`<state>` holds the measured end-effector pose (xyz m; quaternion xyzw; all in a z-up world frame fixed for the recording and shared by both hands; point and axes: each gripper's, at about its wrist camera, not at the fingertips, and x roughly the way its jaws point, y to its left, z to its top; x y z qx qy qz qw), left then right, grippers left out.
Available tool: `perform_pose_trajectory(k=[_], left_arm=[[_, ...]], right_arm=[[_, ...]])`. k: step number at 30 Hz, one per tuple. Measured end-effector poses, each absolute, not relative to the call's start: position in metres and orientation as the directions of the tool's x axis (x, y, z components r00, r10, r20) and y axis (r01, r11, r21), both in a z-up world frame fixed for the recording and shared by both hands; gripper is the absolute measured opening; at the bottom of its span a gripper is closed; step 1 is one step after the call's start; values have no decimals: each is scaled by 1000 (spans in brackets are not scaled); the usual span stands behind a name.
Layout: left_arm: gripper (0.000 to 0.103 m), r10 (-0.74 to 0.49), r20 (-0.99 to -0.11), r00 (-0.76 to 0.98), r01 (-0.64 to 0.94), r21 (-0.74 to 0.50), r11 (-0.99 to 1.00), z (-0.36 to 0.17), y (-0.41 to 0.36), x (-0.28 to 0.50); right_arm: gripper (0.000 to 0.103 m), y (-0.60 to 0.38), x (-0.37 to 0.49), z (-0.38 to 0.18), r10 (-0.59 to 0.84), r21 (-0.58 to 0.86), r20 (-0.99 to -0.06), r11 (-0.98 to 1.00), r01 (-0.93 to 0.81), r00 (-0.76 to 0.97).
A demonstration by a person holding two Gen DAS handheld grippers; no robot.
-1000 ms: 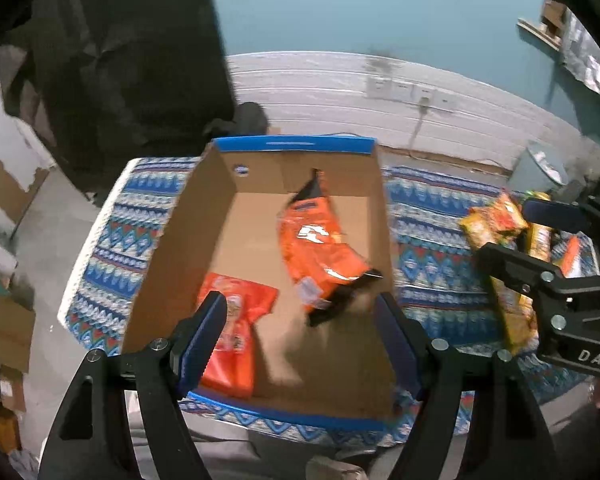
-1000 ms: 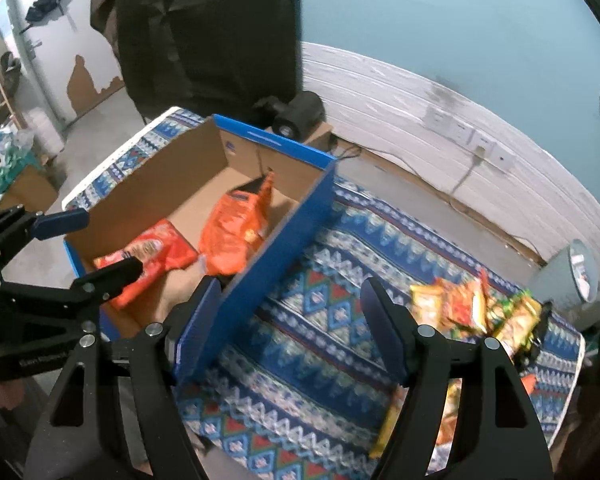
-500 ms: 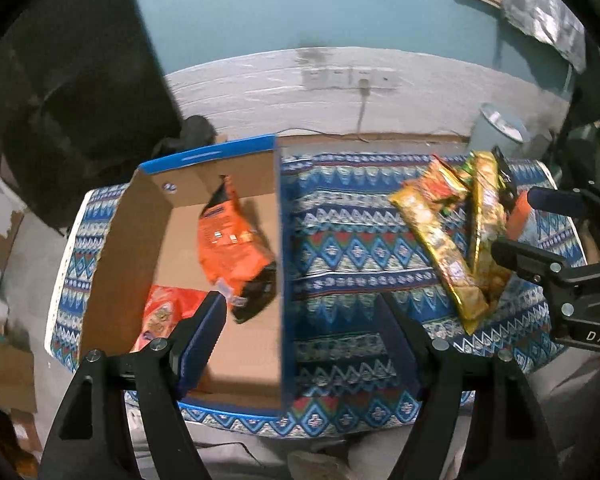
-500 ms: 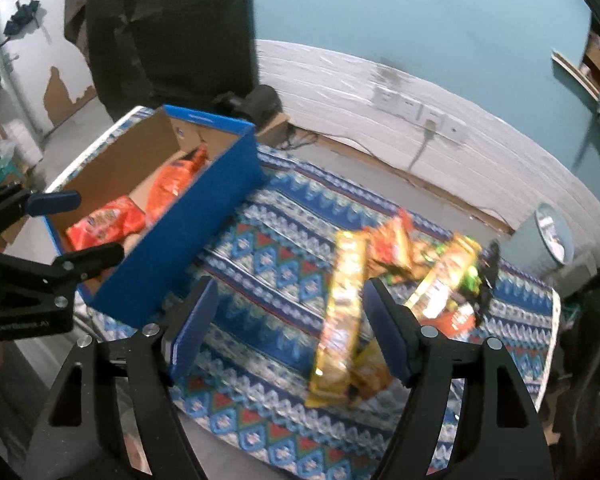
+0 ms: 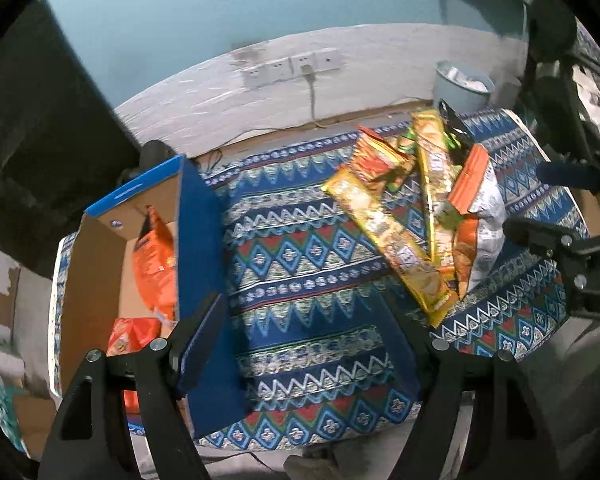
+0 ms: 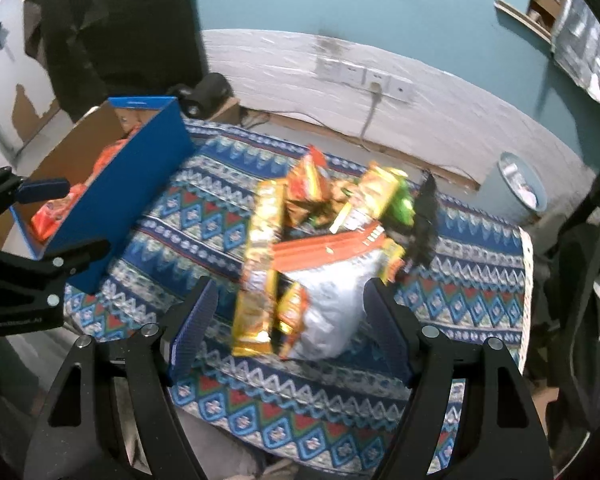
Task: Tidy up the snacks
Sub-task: 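Move both tools back to the snack pile and lower toward the bags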
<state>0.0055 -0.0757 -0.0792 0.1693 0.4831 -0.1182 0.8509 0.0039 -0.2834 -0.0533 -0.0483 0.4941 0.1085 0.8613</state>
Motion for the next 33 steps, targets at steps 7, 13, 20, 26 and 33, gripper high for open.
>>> perform_pose_trajectory(k=[7,13,20,26,33], left_arm=[[78,-40,-863,503,372,175,911,-93,-91,15],[78,-42,-884,465,374,154,915,-107,-95,24],[78,-59,-904,424,395,126,910,-125,-105,35],[78,-48,-912,408,417,139,898,-141,-113,45],[78,-5,-908,419,415,187,891,-154,-119,61]], right_arm=[[77,-303,5,-74,126,37,-887,978,-204,443],[79,-311,12,-98,130,59,-912,980,-189,389],[79,-313,26,-127,118,54,-933,980,-192,340],[79,-317,38,-144,123,64,-938,981,-185,323],[79,-311,48,-160,115,51,-947,976,-211,301]])
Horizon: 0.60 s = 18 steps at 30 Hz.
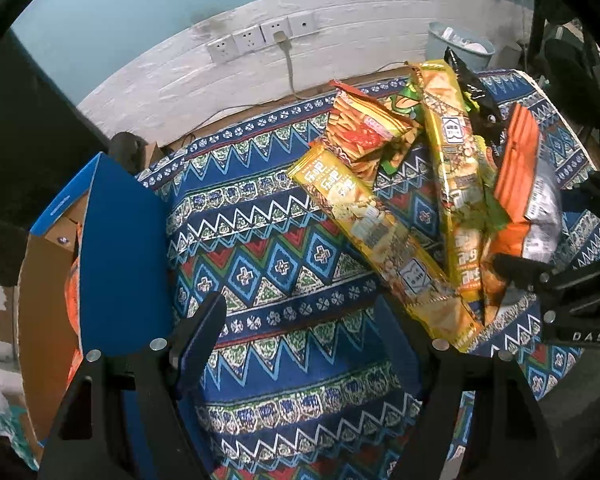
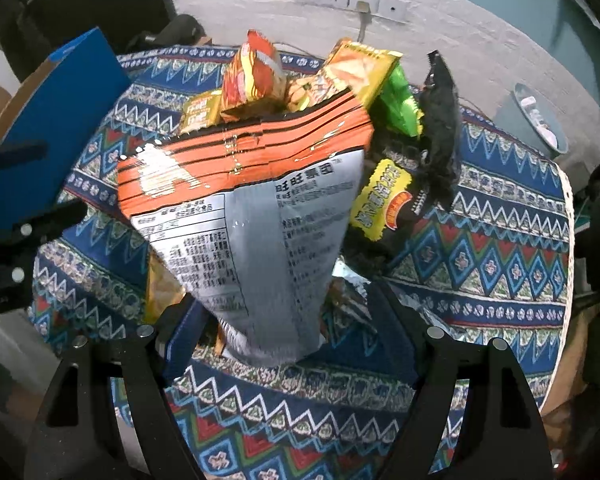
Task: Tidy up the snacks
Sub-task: 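Move both tools back to the snack pile and lower toward the bags, then grasp the yellow stick-snack pack with the left tool while the right tool grasps the white-orange bag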
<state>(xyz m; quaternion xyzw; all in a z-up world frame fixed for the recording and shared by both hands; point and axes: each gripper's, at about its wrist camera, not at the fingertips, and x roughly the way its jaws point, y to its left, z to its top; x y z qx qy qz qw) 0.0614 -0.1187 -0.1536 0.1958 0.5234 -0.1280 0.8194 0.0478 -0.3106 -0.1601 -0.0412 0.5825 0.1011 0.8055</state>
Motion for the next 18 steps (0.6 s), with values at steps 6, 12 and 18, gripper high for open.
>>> perform_pose_trajectory(k=[6,12,18], left_arm=[[78,-8,-919,395,425,175,888,-165,-127,71],[78,-27,-935,355,412,130,902,-177,-141,87],[78,-16,-942,335,374,118,920,-189,-153,103]], right_arm=[[48,-314,52,-168,131,64,-949,971,-231,287],[34,-337,53,-159,120,67,-943,982,-177,312],[34,-358,53,-154,107,62,-936,988,-143,335]])
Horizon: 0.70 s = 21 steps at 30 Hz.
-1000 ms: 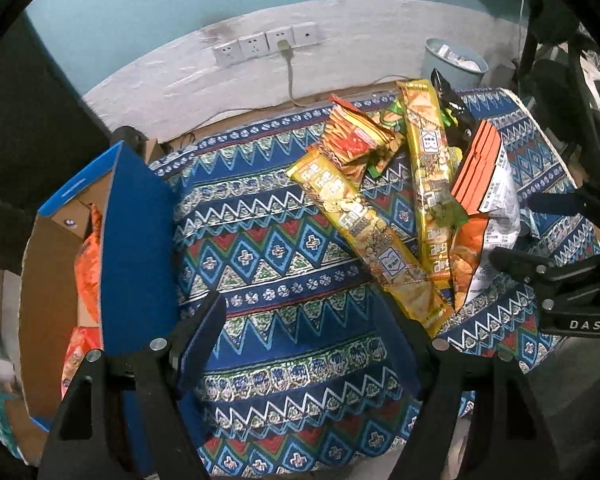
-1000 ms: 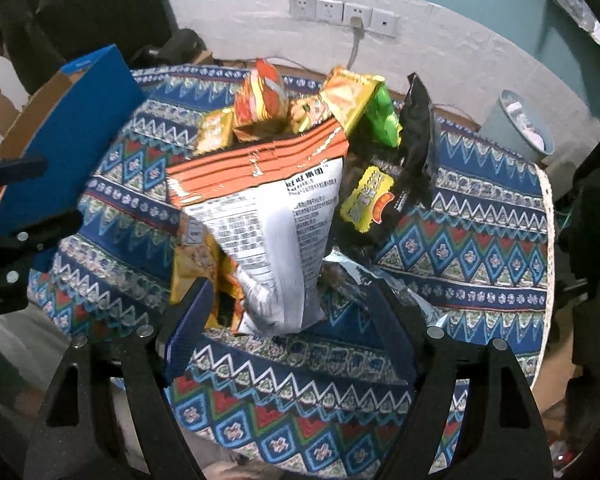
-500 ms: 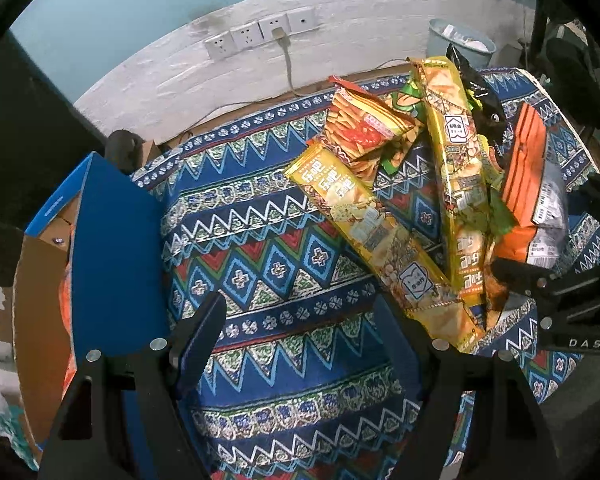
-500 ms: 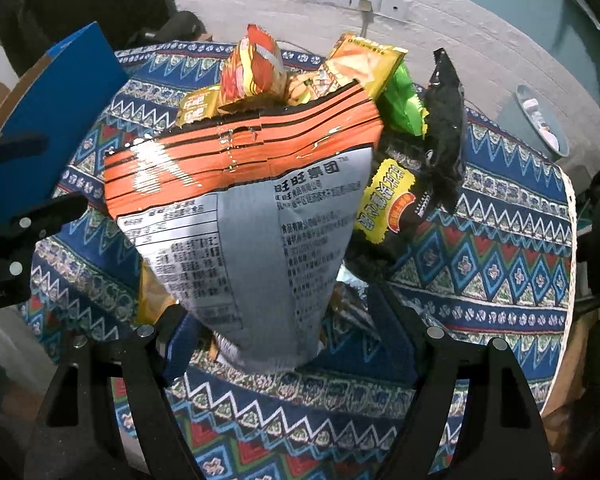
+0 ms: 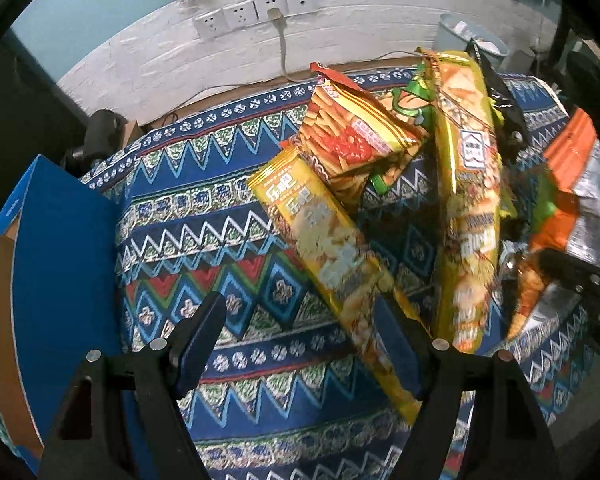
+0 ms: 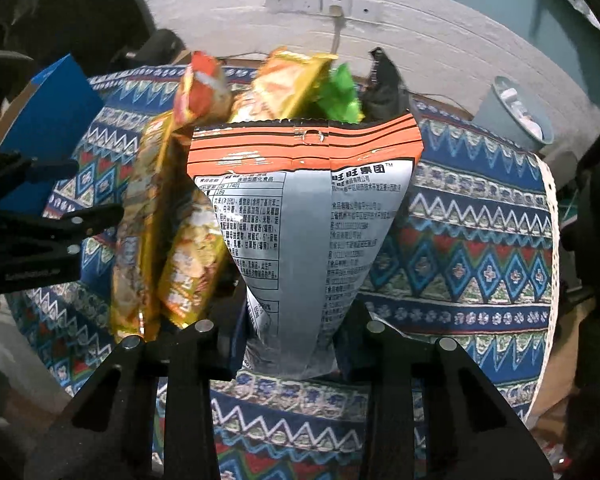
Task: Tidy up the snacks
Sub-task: 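Grasp the yellow stick-snack pack with the left tool while the right tool grasps the white-orange bag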
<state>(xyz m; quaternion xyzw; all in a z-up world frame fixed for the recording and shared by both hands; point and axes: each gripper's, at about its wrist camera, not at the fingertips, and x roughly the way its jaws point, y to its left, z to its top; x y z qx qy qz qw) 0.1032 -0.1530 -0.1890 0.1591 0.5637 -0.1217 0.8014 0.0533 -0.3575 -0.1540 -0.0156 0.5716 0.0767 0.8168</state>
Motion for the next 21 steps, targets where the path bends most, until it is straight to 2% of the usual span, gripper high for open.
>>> perform_pose_trajectory(k=[7,13,21], left_arm=[[78,-31,-961,275,319,61,946,-204,-157,119],[85,-48,-961,272,299,37,954,-210,-159,126],[85,-59,-968,244,297,17,955,-222,-173,130]], right_arm=[[34,-361,55,-154,113,65,-934,987,-148,340],[34,-360,59,-153,121,72,-932,986,-153,342],[34,-356,57,-151,121,67,-930,984,-163,347]])
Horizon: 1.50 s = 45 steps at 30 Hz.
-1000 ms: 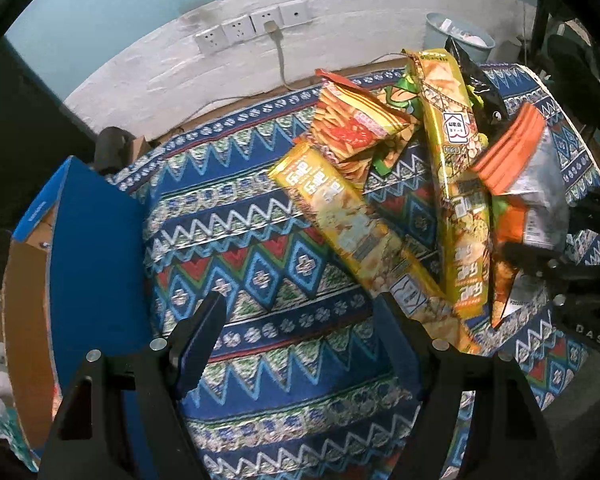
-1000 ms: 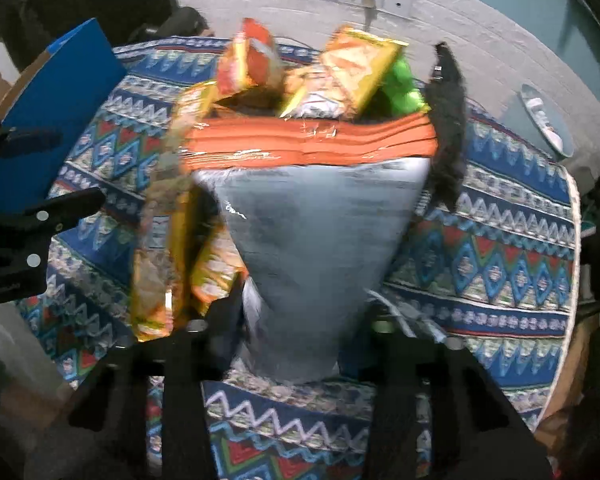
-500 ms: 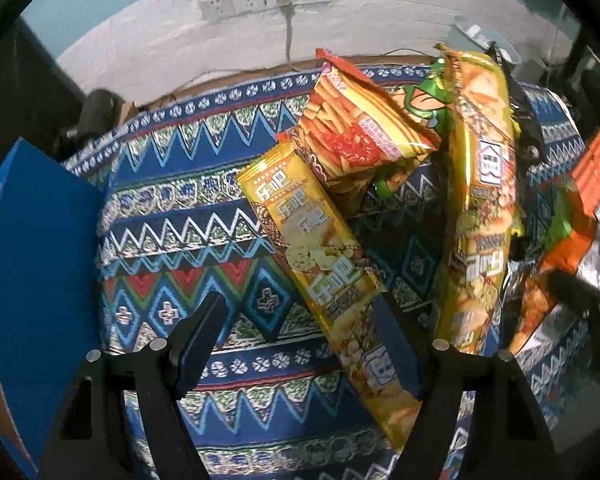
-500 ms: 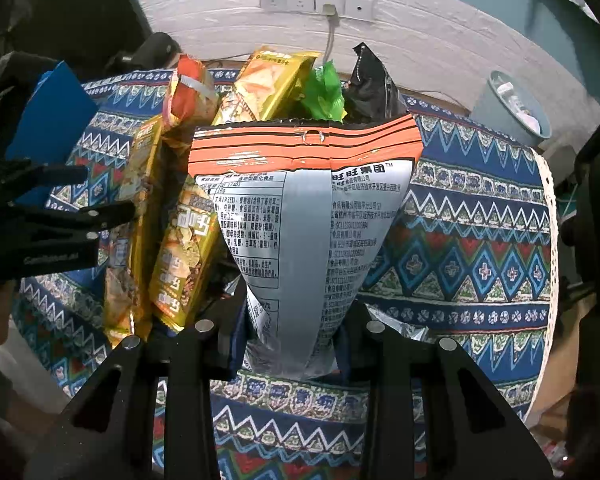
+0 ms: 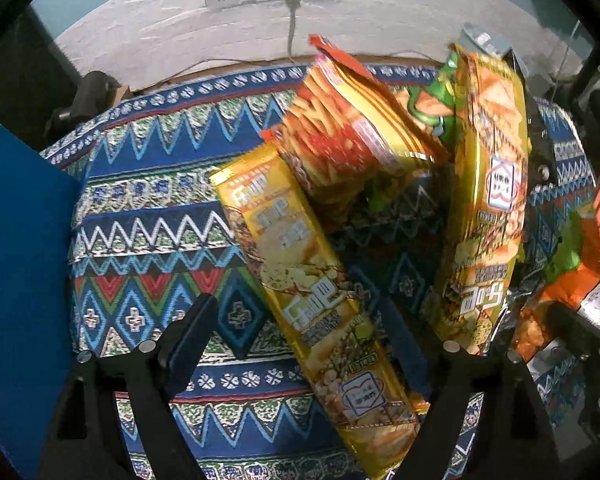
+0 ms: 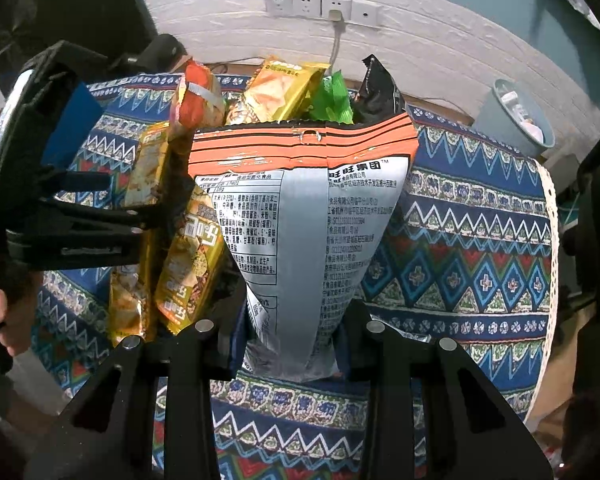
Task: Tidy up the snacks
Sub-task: 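Grasp the yellow stick-snack pack with the left tool while the right tool grasps the white-orange bag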
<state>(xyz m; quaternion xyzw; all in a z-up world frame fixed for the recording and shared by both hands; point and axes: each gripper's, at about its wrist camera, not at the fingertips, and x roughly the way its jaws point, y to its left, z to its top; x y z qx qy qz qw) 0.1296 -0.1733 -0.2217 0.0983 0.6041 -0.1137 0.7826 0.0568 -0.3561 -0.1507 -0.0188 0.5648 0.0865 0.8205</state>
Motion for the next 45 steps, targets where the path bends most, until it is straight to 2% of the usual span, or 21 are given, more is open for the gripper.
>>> perform_pose_trajectory(k=[1,3,5,8,16,24,25,26,28,33,36,38,44,45], left_arm=[[85,-59,-970,237,301,15,954,-223,-174,128],[75,-88,-972,218,314,-15,949,-226,-175,125],[55,-116,-974,193,320,-49,946,-229,-174,121],[44,-129,-975,180,332,-63,941,-229,-173,117],[34,-81,-971,224,338,-1,941,-216,-148,101],[30,-76,-952,295,333,28,943,-189,-123,87],[23,-77,-949,304,336,32,941,-185,-123,85],[7,-72,-943,324,342,46,939,-180,-122,83],[7,-78,-934,349,357,56,932,-170,-119,76],[7,-122,-948,292,328,-20,944,-168,-107,79],[20,-134,-958,254,296,-54,954,-178,-103,80],[45,-118,-959,258,285,-41,958,-186,-103,78],[67,-98,-956,278,282,-16,959,-197,-108,90],[68,-95,-956,278,285,-12,959,-199,-109,91]], right_arm=[[34,-357,57,-151,120,67,-930,984,-163,346],[34,-357,56,-152,120,65,-931,984,-166,346],[34,-357,55,-151,115,61,-931,985,-164,346],[34,-356,56,-148,116,61,-929,985,-163,353],[34,-347,55,-135,124,57,-919,981,-184,375],[34,-332,53,-116,130,50,-904,978,-200,407],[34,-331,53,-115,131,50,-903,978,-204,410],[34,-328,52,-113,132,48,-900,977,-208,414],[34,-323,51,-108,135,46,-897,975,-216,421],[34,-309,49,-102,141,42,-893,971,-234,427],[34,-304,47,-102,142,38,-893,969,-244,427],[34,-301,46,-101,139,31,-893,968,-249,428],[34,-305,45,-105,137,33,-896,969,-245,423],[34,-306,46,-106,135,33,-897,970,-241,421]])
